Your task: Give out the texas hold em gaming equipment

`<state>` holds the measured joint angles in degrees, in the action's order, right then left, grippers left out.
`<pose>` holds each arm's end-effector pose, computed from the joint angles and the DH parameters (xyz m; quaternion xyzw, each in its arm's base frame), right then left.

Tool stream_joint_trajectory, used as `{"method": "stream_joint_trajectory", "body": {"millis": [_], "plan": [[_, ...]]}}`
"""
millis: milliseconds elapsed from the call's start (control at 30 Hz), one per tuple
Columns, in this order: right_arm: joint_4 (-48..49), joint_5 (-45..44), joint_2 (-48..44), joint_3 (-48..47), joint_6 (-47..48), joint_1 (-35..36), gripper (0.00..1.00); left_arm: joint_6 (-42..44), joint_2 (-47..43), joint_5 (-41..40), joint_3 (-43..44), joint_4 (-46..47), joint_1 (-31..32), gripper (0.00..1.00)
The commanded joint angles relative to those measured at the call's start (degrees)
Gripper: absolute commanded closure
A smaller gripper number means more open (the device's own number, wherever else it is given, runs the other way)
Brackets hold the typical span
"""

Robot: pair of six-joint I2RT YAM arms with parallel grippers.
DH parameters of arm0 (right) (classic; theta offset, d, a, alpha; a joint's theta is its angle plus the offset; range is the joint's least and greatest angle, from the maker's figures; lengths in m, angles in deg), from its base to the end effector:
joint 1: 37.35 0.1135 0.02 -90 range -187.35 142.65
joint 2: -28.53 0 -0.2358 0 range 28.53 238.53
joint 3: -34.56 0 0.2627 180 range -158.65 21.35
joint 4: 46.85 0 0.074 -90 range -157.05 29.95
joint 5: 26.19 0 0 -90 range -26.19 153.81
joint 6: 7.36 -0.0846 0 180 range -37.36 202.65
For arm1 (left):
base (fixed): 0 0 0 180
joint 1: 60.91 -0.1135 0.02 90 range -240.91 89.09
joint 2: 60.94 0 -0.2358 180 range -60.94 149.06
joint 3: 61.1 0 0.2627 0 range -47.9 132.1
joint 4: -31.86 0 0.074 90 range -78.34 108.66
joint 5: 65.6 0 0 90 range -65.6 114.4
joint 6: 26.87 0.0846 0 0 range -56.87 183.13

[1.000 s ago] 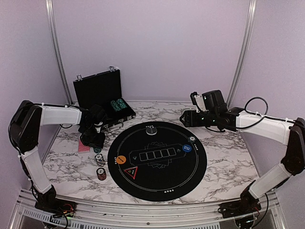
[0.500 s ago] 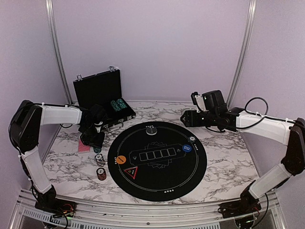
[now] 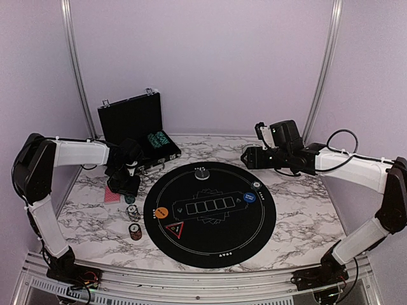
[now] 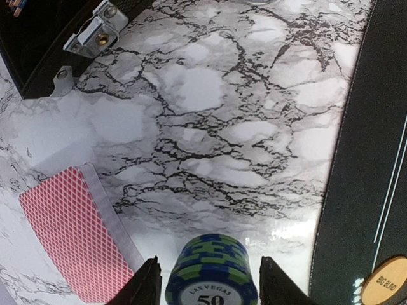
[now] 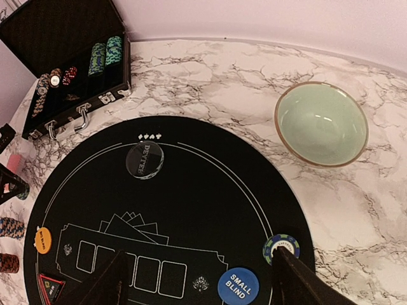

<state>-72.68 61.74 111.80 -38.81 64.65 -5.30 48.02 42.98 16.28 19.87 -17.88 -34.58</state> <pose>0.3236 0.1990 0.2099 -0.1007 0.8841 0.1783 0.4200 0.3329 -0.1514 0.0893 0.0858 0.9824 0.0124 0.1652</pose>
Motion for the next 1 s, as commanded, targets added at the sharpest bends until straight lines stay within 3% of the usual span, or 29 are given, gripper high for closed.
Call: {"method": "stream_joint_trajectory", "body": {"millis": [0,500,967], "plan": [[0.06,-0.83,-1.11,-0.39,-0.46,0.64,0.26,0.25,1.15,-0.96,0.87,-2.02,0.26,0.47],[-0.47,-0.93,-1.00,-0.91,-0.43,0.59,0.26,0.43,2.08,-0.59,1.05,-1.92,0.27,0.48],[-0.55,-1.04,-0.47,-0.92,-0.46,0.57,0.26,0.91,1.07,-1.20,1.61,-2.56,0.34,0.62]]}}
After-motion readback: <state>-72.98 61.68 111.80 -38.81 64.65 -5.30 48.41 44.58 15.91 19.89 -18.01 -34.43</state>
